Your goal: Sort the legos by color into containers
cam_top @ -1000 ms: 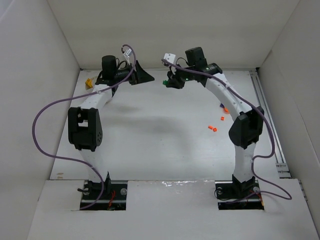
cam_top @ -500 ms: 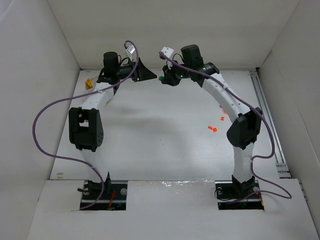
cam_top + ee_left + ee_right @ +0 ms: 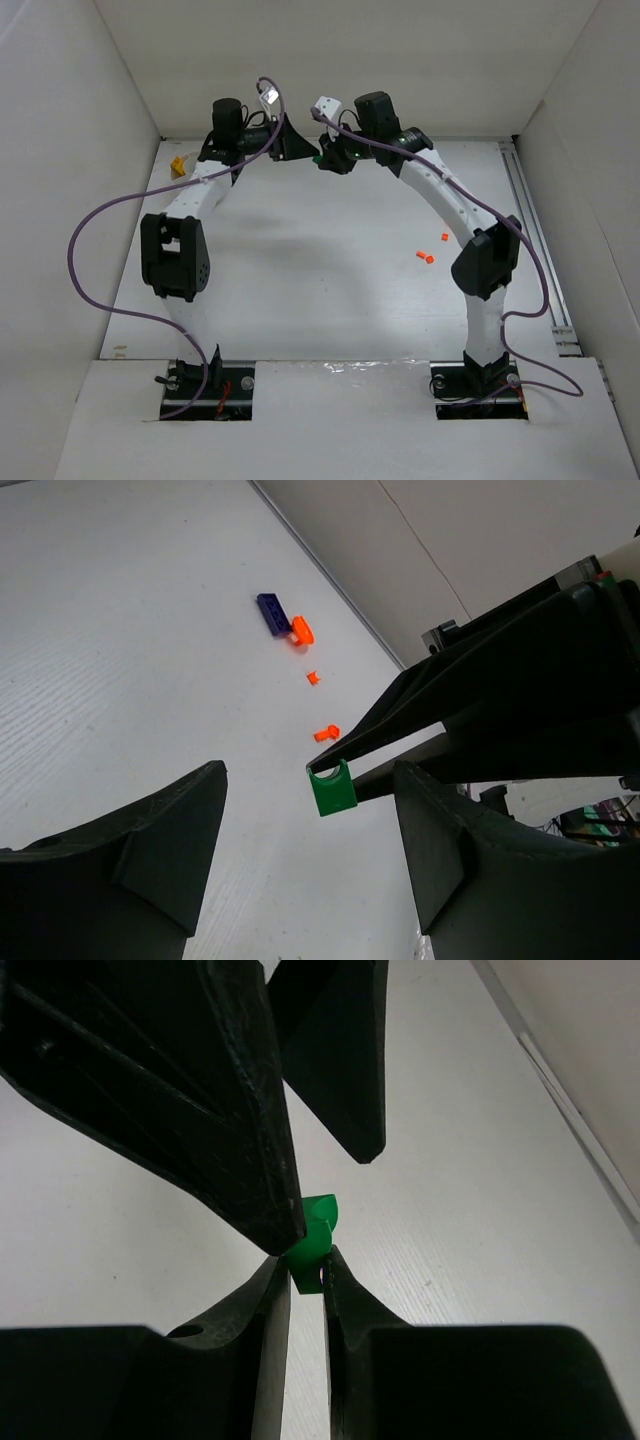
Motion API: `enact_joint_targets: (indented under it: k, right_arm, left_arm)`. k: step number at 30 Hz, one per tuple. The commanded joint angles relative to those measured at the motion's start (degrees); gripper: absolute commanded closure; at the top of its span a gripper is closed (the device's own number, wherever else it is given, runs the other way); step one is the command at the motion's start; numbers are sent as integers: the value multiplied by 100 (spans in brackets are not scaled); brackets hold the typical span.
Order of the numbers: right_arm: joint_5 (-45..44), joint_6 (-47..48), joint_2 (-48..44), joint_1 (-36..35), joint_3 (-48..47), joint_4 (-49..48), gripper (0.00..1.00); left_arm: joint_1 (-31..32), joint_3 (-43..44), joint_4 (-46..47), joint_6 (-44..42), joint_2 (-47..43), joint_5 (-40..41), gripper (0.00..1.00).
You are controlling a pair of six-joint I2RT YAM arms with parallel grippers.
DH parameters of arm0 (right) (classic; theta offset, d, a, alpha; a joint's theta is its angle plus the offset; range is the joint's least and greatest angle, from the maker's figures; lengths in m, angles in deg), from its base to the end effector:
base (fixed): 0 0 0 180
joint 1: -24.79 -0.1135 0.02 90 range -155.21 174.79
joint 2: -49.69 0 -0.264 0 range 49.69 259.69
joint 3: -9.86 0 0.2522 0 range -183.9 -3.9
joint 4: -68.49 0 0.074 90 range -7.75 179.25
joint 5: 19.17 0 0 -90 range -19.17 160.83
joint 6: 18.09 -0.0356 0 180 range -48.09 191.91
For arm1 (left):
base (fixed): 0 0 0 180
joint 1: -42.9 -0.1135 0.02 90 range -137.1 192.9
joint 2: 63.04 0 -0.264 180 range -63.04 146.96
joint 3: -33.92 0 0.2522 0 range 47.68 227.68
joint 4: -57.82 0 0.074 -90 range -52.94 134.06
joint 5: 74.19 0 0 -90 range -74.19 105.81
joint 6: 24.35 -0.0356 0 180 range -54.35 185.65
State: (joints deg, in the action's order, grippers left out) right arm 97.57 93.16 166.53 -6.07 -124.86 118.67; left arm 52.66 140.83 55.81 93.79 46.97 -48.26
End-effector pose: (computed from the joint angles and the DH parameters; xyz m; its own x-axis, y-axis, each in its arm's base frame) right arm 0.3941 0.2541 0.3700 -0.1432 -0.4626 -0.8749 -0.8975 0.4333 -0.0823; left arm 0.4394 -0.1081 0.3399 -0.5287 -0.1183 -0.8405 0.8024 0.2532 -0.5404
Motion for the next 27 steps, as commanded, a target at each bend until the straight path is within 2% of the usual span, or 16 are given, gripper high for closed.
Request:
enact_joint_targets:
  k: [1, 6, 10, 11, 14, 15, 18, 22, 24, 25, 26, 27]
  right_arm:
    - [-64, 37, 59, -105, -278, -241, 96]
    - [-64, 37, 111, -158, -384, -241, 96]
    - [-64, 89, 111, -158, -384, -241, 96]
    - [-64, 89, 111, -158, -384, -241, 96]
    - [-117, 89, 111, -158, -384, -241, 96]
    - [-169, 89, 111, -158, -323, -241, 96]
    - [-240, 89, 111, -158, -322, -294, 96]
    - [-353, 89, 50, -158, -121, -513, 96]
    - [-407, 89, -3, -158, -59, -574, 96]
    - [-459, 89, -3, -158, -59, -575, 96]
    - [-512, 89, -3, -158, -59, -627, 96]
    - [-512, 37, -3, -158, -59, -628, 96]
  left_arm:
    - [44, 318, -85, -151, 28, -88, 37]
    - [96, 380, -138, -204, 81, -35, 43]
    - [96, 433, -190, -204, 81, 18, 55]
    - [96, 433, -190, -204, 81, 18, 61]
    - [96, 433, -190, -204, 81, 18, 67]
    - [96, 433, -190, -204, 81, 18, 72]
    - [96, 433, -190, -204, 81, 70, 80]
    - [96, 380, -243, -256, 81, 132, 85]
    - [96, 380, -296, -256, 81, 132, 85]
    - [96, 380, -296, -309, 81, 132, 80]
    - [96, 380, -296, -309, 81, 132, 69]
    - [96, 380, -296, -309, 81, 210, 54]
